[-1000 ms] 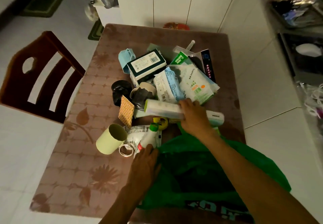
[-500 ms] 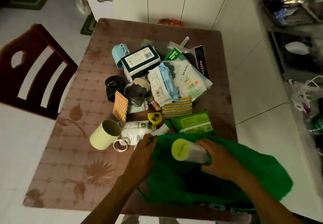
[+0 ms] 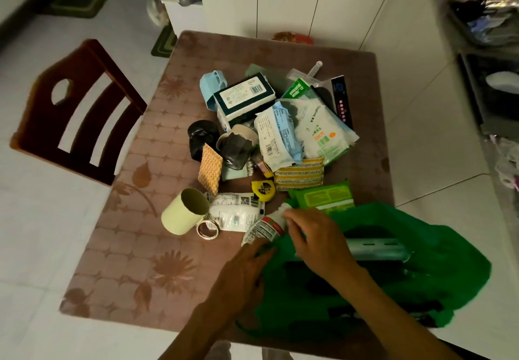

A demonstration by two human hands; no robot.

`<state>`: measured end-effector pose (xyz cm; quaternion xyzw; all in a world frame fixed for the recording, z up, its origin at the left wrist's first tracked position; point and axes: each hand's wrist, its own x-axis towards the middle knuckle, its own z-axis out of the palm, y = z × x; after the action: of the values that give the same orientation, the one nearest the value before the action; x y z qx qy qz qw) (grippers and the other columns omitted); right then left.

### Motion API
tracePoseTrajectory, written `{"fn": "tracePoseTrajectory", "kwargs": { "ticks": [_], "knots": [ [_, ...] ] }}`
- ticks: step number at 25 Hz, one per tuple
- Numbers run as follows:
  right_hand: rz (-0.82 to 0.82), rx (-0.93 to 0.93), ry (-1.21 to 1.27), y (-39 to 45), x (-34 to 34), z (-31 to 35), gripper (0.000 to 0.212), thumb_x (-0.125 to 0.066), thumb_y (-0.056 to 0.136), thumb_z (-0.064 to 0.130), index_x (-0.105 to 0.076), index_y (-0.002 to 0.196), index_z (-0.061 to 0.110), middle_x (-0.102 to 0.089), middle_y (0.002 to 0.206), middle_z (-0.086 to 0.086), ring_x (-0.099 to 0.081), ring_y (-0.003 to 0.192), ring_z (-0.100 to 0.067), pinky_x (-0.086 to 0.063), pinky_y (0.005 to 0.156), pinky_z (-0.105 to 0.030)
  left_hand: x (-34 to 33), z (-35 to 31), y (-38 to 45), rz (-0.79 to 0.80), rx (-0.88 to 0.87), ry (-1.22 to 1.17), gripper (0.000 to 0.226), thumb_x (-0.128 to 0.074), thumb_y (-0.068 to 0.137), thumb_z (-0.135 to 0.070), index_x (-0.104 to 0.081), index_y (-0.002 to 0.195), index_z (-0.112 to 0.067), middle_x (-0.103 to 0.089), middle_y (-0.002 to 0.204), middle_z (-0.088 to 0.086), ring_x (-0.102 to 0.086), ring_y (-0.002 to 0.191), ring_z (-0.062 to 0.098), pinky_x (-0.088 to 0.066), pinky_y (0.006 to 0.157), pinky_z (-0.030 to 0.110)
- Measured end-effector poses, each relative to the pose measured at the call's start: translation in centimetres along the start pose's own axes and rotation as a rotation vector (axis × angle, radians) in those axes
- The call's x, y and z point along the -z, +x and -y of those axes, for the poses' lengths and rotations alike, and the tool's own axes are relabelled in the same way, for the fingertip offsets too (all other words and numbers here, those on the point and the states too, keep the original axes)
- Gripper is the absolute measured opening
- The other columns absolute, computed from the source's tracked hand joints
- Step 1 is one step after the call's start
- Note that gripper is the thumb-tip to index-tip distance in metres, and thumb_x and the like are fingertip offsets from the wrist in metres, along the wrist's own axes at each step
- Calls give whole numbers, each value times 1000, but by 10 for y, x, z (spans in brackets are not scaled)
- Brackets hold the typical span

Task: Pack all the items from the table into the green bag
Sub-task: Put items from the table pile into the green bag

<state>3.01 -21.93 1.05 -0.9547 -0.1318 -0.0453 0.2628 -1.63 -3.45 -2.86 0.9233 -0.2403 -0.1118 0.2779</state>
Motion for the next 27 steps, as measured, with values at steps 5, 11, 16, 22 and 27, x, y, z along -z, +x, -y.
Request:
{"fn": "tracePoseTrajectory", "kwargs": {
  "ticks": [5, 11, 16, 22, 27],
  "knots": [
    [788, -23, -354, 55, -57, -33, 66, -72, 76, 23, -41, 135, 26, -41, 147, -3, -29, 136, -29, -30, 108, -52, -11, 1, -21, -32, 46, 10, 32, -69, 77, -17, -67, 107, -25, -58, 127, 8, -62, 101, 26, -56, 72, 28],
    [663, 178, -385, 50, -43, -39, 49, -64, 83, 11, -47, 129, 9, -44, 139, -14, -51, 117, -34, -42, 85, -41, -31, 3, -23, 99, 361, -88, 87, -64, 79, -40, -16, 149, -22, -25, 151, 5, -47, 121, 22, -47, 97, 34],
    [352, -8, -234, 23, 40, -38, 45, -65, 87, 30, -52, 125, 8, -57, 120, -11, -57, 99, -28, -45, 77, -36, -17, -10, 4, -117, 162, -349, 72, -48, 84, -27, -13, 147, -29, -29, 147, 4, -51, 117, 13, -43, 95, 16],
    [427, -278, 169, -74, 117, -67, 35, -60, 83, 49, -52, 116, 40, -57, 104, 17, -56, 93, 2, -49, 76, -21, 18, -2, 17, 14, 139, -275, 92, -62, 72, -7, -9, 143, -31, -11, 156, -2, -53, 119, 36, -42, 91, 28],
    [741, -249, 117, -103, 11, -81, 57, -56, 88, 49, -51, 135, 17, -52, 137, -4, -49, 125, -19, -36, 105, -27, 18, -10, 3, 145, 74, -268, 96, -62, 76, -3, 0, 141, -35, 3, 148, -14, -43, 130, 29, -37, 98, 24]
  ]
}}
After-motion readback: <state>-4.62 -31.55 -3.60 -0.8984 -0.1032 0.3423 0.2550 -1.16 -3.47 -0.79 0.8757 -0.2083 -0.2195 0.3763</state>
